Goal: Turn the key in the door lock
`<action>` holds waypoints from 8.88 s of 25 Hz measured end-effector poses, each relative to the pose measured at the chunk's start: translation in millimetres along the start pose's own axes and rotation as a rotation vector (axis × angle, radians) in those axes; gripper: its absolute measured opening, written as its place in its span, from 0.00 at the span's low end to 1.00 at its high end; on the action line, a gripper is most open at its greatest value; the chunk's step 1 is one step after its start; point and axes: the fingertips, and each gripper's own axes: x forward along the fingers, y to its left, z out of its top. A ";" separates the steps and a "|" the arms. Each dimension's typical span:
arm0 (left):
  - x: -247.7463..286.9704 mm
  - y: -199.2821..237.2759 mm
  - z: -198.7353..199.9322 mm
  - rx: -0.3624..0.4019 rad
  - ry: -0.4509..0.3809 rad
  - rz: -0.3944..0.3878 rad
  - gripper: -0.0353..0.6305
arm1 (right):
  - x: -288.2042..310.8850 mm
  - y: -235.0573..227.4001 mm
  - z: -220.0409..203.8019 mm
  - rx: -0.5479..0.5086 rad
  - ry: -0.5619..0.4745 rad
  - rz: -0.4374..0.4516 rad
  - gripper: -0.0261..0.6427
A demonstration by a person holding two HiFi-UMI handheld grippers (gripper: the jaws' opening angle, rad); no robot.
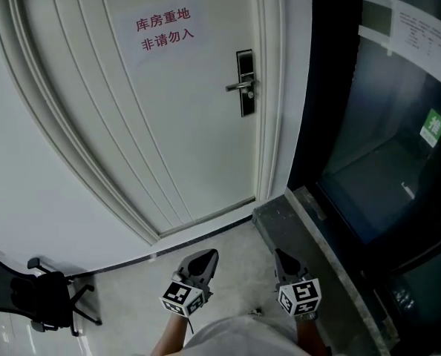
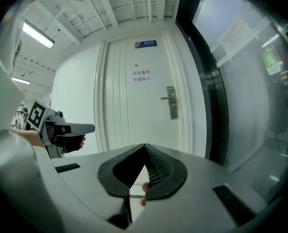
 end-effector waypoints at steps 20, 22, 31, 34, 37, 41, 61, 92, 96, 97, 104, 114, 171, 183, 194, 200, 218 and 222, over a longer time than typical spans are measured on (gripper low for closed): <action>138.4 24.4 10.2 -0.020 -0.008 -0.025 0.06 | 34.9 -122.6 -5.7 0.072 0.010 -0.152 0.04; 161.9 31.9 12.9 -0.025 -0.019 -0.044 0.06 | 48.5 -135.9 -3.5 0.061 0.016 -0.167 0.04; 261.7 95.4 46.8 -0.016 -0.060 -0.094 0.06 | 145.9 -179.9 29.6 -0.025 0.053 -0.190 0.04; 290.7 125.8 49.4 -0.019 -0.038 -0.105 0.06 | 181.8 -187.3 39.0 -0.051 0.073 -0.190 0.04; 320.2 154.6 55.1 -0.025 -0.033 -0.123 0.06 | 215.0 -198.5 48.0 -0.082 0.093 -0.206 0.04; 356.6 186.3 74.8 -0.005 -0.075 -0.156 0.06 | 258.2 -211.0 62.5 -0.119 0.105 -0.220 0.04; 391.9 265.3 125.2 0.092 -0.131 -0.129 0.06 | 407.9 -204.3 171.9 -0.982 0.106 -0.190 0.04; 415.1 303.7 147.4 0.106 -0.149 0.021 0.06 | 539.7 -241.7 222.0 -1.529 0.079 -0.250 0.24; 420.1 297.8 146.6 0.103 -0.143 0.005 0.06 | 541.7 -238.8 224.2 -1.532 0.053 -0.256 0.21; 420.8 297.0 145.7 0.097 -0.141 0.003 0.06 | 542.2 -237.9 223.7 -1.540 0.046 -0.255 0.19; 420.2 298.0 137.1 0.079 -0.127 0.012 0.06 | 545.5 -242.2 225.2 -1.475 0.032 -0.277 0.10; 414.8 298.0 142.8 0.093 -0.142 0.025 0.06 | 545.0 -241.9 235.3 -0.995 0.008 -0.233 0.06; 405.4 278.8 123.7 0.050 -0.119 0.003 0.06 | 528.6 -229.9 238.0 -1.120 0.109 -0.222 0.28; 390.2 296.3 120.0 0.024 -0.125 0.055 0.06 | 547.2 -235.1 226.3 -1.520 0.153 -0.275 0.18; 391.4 296.9 117.7 0.018 -0.122 0.057 0.06 | 549.7 -236.9 226.7 -1.529 0.084 -0.303 0.15; 387.2 295.2 115.8 0.019 -0.116 0.064 0.06 | 548.0 -235.1 228.8 -1.441 0.032 -0.310 0.15; 384.3 289.0 111.1 0.016 -0.108 0.070 0.06 | 544.6 -235.2 238.5 -1.000 -0.006 -0.198 0.14; 384.8 288.2 111.0 0.015 -0.108 0.068 0.06 | 544.5 -235.1 240.4 -0.898 -0.025 -0.166 0.14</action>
